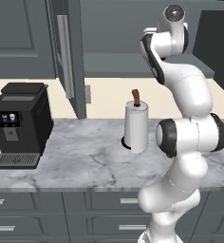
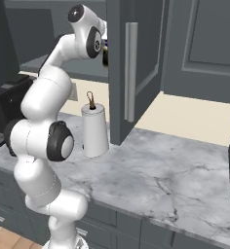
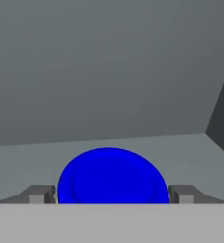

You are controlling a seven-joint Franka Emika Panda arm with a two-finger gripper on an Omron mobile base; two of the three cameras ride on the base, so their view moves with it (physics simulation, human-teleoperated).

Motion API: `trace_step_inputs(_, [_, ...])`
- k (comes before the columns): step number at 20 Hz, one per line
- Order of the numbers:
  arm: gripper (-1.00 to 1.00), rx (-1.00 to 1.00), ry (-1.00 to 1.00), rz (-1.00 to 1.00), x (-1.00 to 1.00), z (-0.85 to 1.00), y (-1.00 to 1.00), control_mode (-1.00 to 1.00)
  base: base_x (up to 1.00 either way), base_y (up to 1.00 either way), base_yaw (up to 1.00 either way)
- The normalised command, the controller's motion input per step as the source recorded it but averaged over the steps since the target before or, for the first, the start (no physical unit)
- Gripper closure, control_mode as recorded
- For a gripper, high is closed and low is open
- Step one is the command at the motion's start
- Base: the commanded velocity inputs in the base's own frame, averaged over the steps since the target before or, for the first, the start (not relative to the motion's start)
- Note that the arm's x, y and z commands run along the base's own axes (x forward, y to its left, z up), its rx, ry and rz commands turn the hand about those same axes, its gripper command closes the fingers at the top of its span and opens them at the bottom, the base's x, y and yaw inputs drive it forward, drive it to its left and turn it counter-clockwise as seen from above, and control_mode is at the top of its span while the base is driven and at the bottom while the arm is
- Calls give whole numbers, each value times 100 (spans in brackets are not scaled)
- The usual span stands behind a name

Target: Move the ketchup and mayonnaise from the cabinet to the dining counter.

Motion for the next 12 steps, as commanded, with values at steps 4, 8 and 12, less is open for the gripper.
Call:
trace_step_inputs(4, [100, 0, -1, 0, -42, 0, 0, -100, 0, 0, 0])
trace_step_inputs(8, [100, 0, -15, 2, -86, 20, 6, -100, 0, 0, 0])
trace_step_inputs(12, [100, 0, -20, 2, -100, 6, 3, -100, 0, 0, 0])
